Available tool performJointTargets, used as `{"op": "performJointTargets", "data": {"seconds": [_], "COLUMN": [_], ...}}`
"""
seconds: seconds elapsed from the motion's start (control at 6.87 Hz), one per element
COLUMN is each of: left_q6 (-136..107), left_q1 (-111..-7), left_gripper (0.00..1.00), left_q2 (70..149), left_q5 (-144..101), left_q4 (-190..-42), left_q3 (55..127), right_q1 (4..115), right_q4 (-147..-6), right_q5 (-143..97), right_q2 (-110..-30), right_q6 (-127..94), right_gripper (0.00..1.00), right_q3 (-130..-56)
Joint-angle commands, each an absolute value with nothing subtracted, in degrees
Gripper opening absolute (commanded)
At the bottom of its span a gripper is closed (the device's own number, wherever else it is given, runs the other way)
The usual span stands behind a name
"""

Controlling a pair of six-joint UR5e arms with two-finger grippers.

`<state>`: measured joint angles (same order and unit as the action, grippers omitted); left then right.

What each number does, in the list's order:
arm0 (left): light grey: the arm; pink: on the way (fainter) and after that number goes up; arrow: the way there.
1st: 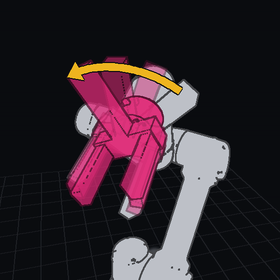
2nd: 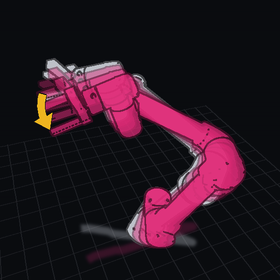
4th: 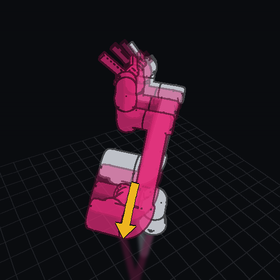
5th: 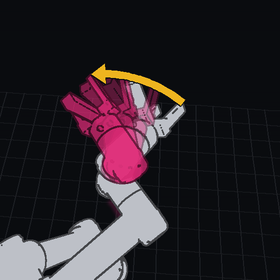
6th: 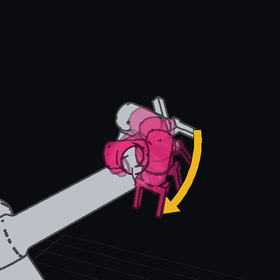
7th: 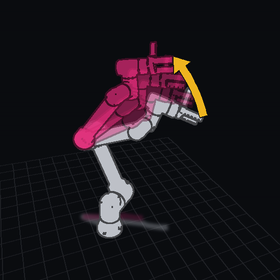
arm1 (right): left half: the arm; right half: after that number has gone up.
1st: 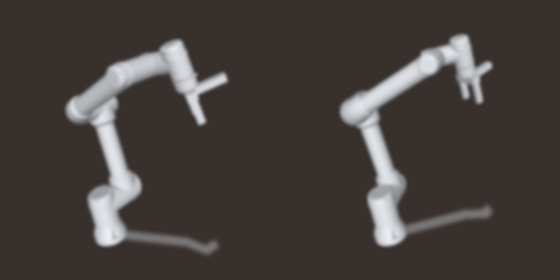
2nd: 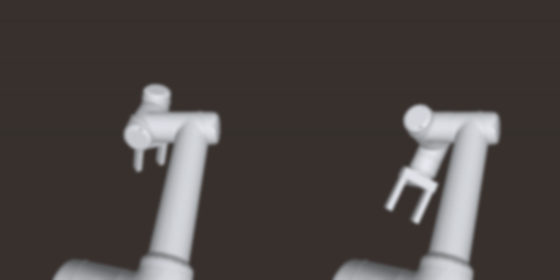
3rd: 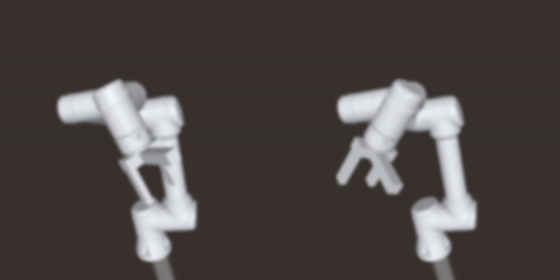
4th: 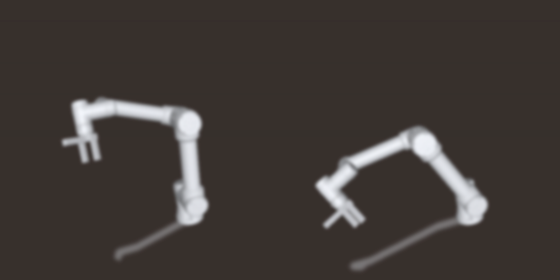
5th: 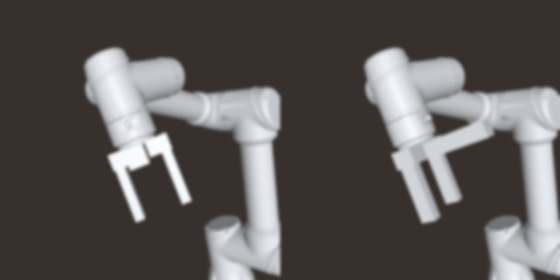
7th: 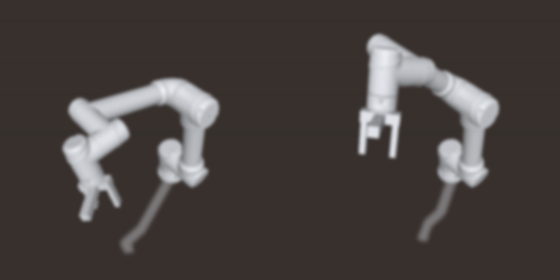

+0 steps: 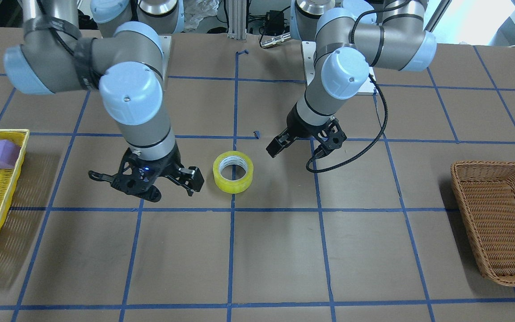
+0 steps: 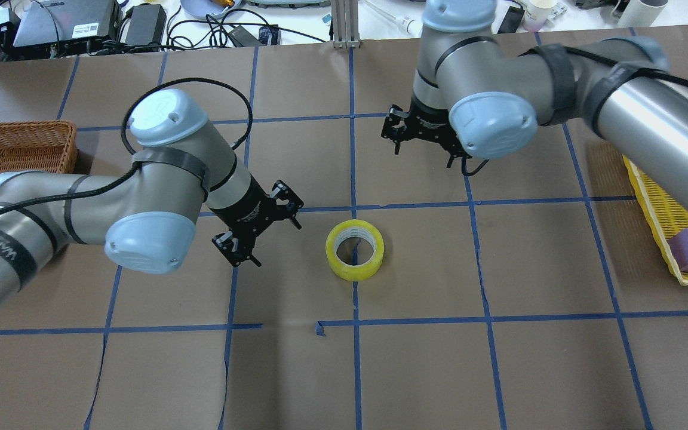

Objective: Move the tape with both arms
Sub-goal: 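Lower the left gripper onto the tape roll and grasp its rim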

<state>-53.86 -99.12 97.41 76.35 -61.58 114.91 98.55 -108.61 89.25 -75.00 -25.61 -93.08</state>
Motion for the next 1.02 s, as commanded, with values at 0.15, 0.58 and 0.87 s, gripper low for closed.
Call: {"op": "performJointTargets", "data": {"seconds": [0.15, 0.58, 0.87], "left_q6": [-63.72, -65.4, -63.64], "left_q1": [-106.95, -109.95, -109.95], "left_gripper": [1.0, 0.82, 0.01], "left_q2": [108.08, 110.12, 109.95], "left_q5": [76.37, 78.74, 78.75], "left_q4": [-45.37, -43.59, -45.25], "left_q3": [114.87, 114.26, 114.43], "right_q1": [96.68, 94.31, 94.58], "right_q4": [-99.13, -99.23, -99.14], "right_q5": [90.01, 90.18, 85.61], "right_q2": [-81.93, -84.26, -85.77], "right_q6": [-13.3, -12.57, -12.14], "right_gripper": [1.0, 1.0, 1.0], "right_q3": [-93.43, -90.36, -90.7]}}
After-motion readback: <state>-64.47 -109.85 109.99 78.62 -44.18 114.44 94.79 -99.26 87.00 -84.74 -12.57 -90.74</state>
